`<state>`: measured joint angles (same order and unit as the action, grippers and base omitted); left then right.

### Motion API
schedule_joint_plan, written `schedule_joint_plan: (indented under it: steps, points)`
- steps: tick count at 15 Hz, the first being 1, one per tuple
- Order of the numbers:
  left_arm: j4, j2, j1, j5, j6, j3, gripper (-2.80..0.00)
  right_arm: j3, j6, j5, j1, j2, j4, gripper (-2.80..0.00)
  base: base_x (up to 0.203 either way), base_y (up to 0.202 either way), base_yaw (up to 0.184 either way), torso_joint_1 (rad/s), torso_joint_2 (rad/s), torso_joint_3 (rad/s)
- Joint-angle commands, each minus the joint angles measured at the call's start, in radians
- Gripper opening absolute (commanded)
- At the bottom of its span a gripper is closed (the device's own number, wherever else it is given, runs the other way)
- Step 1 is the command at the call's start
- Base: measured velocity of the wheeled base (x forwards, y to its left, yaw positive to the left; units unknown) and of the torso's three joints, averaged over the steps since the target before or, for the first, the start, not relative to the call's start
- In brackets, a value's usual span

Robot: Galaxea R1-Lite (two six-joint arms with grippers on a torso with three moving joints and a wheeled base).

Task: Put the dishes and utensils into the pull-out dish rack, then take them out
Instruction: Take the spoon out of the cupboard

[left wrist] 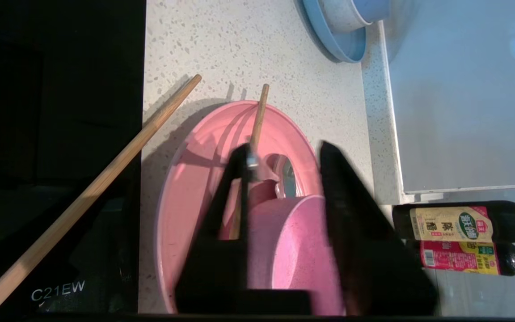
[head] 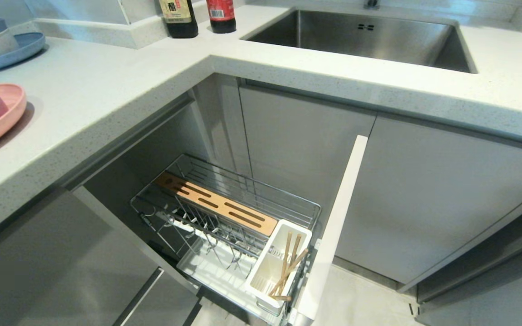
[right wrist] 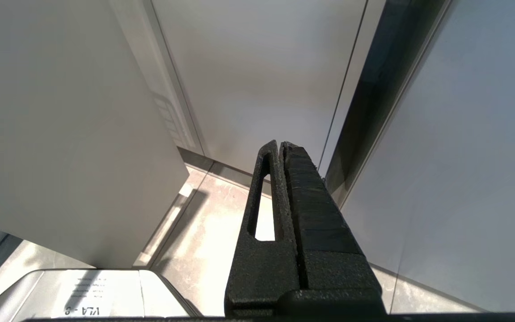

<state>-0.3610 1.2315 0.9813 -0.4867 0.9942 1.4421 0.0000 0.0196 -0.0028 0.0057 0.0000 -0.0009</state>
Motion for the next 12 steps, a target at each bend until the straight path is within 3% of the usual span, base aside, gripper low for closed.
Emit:
schedule_joint_plan:
  steps: [1,5,12]
  points:
    - [0.0,-0.003,0.0,-0.001,0.006,0.0,0.0,0.002,0.0,0.001,0.0,0.0,-0.001,-2.8,0.0,0.0,0.0,0.0,0.0,0.0]
    - [0.017,-0.018,0.008,0.015,0.004,0.001,0.0,0.002,0.0,0.001,0.0,0.0,-0.001,-2.8,0.0,0.0,0.0,0.0,0.0,0.0]
    - [0.017,-0.06,0.008,0.162,-0.009,-0.012,0.0,0.002,0.0,0.0,0.0,0.0,0.001,-2.8,0.0,0.0,0.0,0.0,0.0,0.0]
